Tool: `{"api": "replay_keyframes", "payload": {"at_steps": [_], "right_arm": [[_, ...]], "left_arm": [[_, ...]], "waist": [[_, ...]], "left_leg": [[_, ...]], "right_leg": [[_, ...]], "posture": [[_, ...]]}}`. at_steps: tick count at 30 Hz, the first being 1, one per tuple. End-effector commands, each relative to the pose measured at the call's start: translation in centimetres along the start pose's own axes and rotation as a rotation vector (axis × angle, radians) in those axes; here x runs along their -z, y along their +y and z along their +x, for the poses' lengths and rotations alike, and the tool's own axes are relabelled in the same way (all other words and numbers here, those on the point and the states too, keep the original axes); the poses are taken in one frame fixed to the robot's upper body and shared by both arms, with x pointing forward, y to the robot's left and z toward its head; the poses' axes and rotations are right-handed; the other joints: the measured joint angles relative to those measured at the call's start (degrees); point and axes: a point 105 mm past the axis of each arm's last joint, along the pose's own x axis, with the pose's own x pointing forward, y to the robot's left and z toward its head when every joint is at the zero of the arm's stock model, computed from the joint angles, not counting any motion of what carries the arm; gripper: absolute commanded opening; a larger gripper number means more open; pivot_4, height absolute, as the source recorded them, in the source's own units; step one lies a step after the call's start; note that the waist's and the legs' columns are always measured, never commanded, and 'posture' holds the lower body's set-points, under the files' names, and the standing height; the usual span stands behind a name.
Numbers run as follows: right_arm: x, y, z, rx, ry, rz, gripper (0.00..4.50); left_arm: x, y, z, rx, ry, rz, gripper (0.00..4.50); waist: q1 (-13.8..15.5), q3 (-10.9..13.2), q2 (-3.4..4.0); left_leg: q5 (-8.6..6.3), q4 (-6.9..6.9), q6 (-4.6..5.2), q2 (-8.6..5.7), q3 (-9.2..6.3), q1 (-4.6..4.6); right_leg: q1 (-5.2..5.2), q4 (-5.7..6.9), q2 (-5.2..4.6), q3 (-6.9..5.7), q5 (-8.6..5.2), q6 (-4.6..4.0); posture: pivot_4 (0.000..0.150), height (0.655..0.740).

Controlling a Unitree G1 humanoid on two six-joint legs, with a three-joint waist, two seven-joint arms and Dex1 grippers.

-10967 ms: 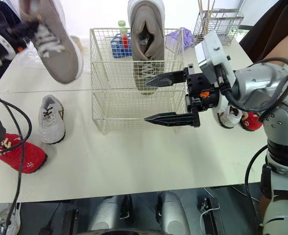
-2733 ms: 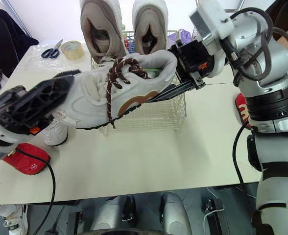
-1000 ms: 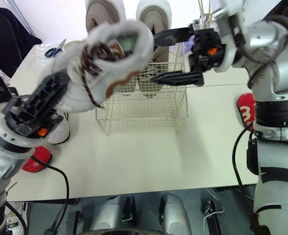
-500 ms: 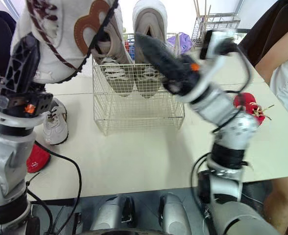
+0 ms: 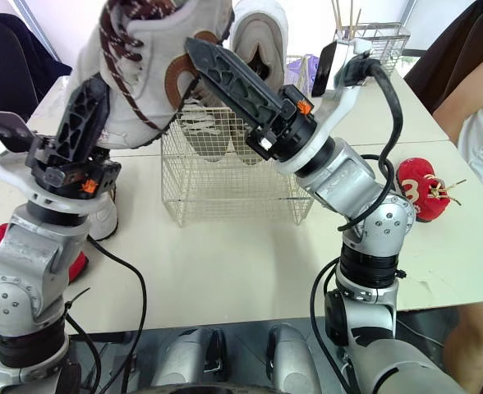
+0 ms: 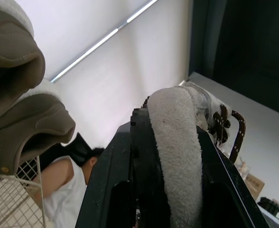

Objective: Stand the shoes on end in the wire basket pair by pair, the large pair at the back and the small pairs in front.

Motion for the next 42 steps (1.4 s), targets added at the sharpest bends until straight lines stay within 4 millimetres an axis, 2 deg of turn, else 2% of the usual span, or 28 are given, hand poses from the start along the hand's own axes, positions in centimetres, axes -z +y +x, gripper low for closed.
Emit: {"api": "replay_keyframes", "payload": {"at_steps": [1, 5, 7, 8, 13, 14, 15, 18, 21, 24, 26, 29, 35, 42], "right_arm": [[-0.6, 1.5, 0.5, -0.082, -0.013, -0.013, 4.47], [-0.5, 1.5, 0.7, -0.09, -0.016, -0.015, 4.47], [-0.5, 1.4, 0.7, -0.091, -0.018, -0.016, 3.96], [-0.5, 1.3, 0.7, -0.091, -0.018, -0.016, 3.6], [-0.6, 1.6, 0.8, -0.118, -0.015, -0.025, 1.2], [-0.6, 1.8, 0.7, -0.129, -0.005, -0.032, 0.78], [-0.6, 2.1, 0.7, -0.147, 0.013, -0.04, 0.54], [-1.2, 2.7, 0.3, -0.185, 0.069, -0.113, 0.52], [-3.9, 2.3, -0.6, -0.185, 0.166, -0.267, 0.52], [-6.9, 0.8, -2.0, -0.144, 0.294, -0.416, 0.52], [-8.5, -1.0, -2.8, -0.091, 0.392, -0.54, 0.52], [-9.9, -3.1, -3.4, -0.06, 0.491, -0.657, 0.52], [-10.2, -6.4, -3.8, -0.061, 0.577, -0.758, 0.52], [-9.7, -8.5, -4.1, -0.066, 0.657, -0.778, 0.52]], "left_arm": [[0.2, -0.4, 0.1, 0.026, 0.003, 0.01, 1.21], [0.5, -0.3, 0.0, 0.019, 0.019, 0.009, 1.21], [0.8, -0.3, -0.1, 0.018, 0.028, 0.006, 1.21], [0.9, -0.3, -0.2, 0.018, 0.031, 0.005, 1.21], [1.2, -0.3, -0.4, 0.011, 0.045, 0.016, 1.21], [1.3, -0.3, -0.4, 0.012, 0.06, 0.019, 1.21], [1.5, -0.4, -0.4, 0.014, 0.075, 0.025, 1.21], [1.6, -0.1, -1.0, -0.027, 0.132, 0.088, 2.1], [2.5, 0.4, -2.4, -0.104, 0.289, 0.207, 3.54], [3.3, 0.8, -4.6, -0.176, 0.499, 0.353, 3.54], [2.9, 0.8, -5.9, -0.211, 0.595, 0.418, 3.54], [1.9, 0.2, -6.1, -0.246, 0.651, 0.52, 3.54], [2.5, 0.4, -5.2, -0.308, 0.619, 0.672, 3.54], [3.8, 1.4, -5.5, -0.441, 0.407, 0.667, 3.54]], "waist": [[-0.24, 0.0, 0.0], [-0.38, 0.0, 0.0], [-0.38, 0.0, 0.0], [-0.37, 0.0, 0.0], [-0.34, 0.01, 0.0], [-0.34, 0.01, 0.0], [-0.34, 0.01, 0.0], [-0.4, 0.04, 0.02], [-0.44, 0.06, 0.03], [-0.38, 0.09, 0.05], [-0.36, 0.11, 0.07], [-0.56, 0.13, 0.11], [-0.57, 0.18, 0.19], [-0.32, 0.19, 0.19]], "left_leg": [[0.0, 0.0, 0.0, 0.0, 0.0, 0.0], [-0.01, -0.01, 0.01, 0.0, 0.01, 0.0], [-0.01, -0.01, 0.01, 0.0, 0.0, 0.0], [-0.01, -0.01, 0.01, 0.0, 0.0, 0.0], [-0.02, -0.01, 0.04, 0.0, 0.0, -0.01], [-0.03, -0.01, 0.04, 0.0, 0.0, -0.01], [-0.03, -0.01, 0.05, 0.0, 0.01, -0.01], [-0.04, -0.02, 0.07, 0.0, 0.0, -0.02], [-0.07, -0.04, 0.12, 0.0, 0.01, -0.03], [-0.09, -0.11, 0.14, 0.0, 0.02, -0.04], [-0.1, -0.16, 0.14, 0.03, 0.02, -0.1], [-0.12, -0.21, 0.13, 0.06, 0.06, -0.19], [0.08, -0.27, -0.22, 0.08, 0.11, -0.5], [0.09, -0.25, -0.22, 0.04, 0.19, -0.55]], "right_leg": [[0.0, 0.0, 0.0, 0.0, 0.0, 0.0], [0.0, -0.01, -0.01, 0.0, 0.0, 0.0], [0.0, -0.01, -0.01, 0.0, 0.0, 0.0], [0.0, -0.02, -0.01, 0.0, 0.0, 0.0], [0.0, -0.03, -0.02, 0.0, 0.0, 0.0], [0.0, -0.04, -0.02, 0.0, 0.0, 0.0], [0.0, -0.04, -0.02, 0.0, 0.0, 0.0], [0.0, -0.07, -0.02, 0.0, 0.0, 0.0], [-0.04, -0.08, -0.02, 0.0, 0.0, 0.0], [-0.07, -0.23, -0.02, -0.01, -0.02, -0.03], [-0.09, -0.42, 0.01, -0.04, -0.06, -0.1], [-0.15, -0.61, 0.0, -0.03, -0.12, -0.21], [-0.42, -0.62, -0.01, 0.02, 0.03, -0.06], [-0.42, -0.65, -0.03, 0.01, 0.04, -0.04]], "posture": [[0.15, 0.74], [0.15, 0.74], [0.15, 0.74], [0.15, 0.74], [0.15, 0.74], [0.15, 0.74], [0.15, 0.74], [0.15, 0.74], [0.15, 0.74], [0.15, 0.74], [0.15, 0.74], [0.15, 0.74], [0.15, 0.74], [0.15, 0.74]]}}
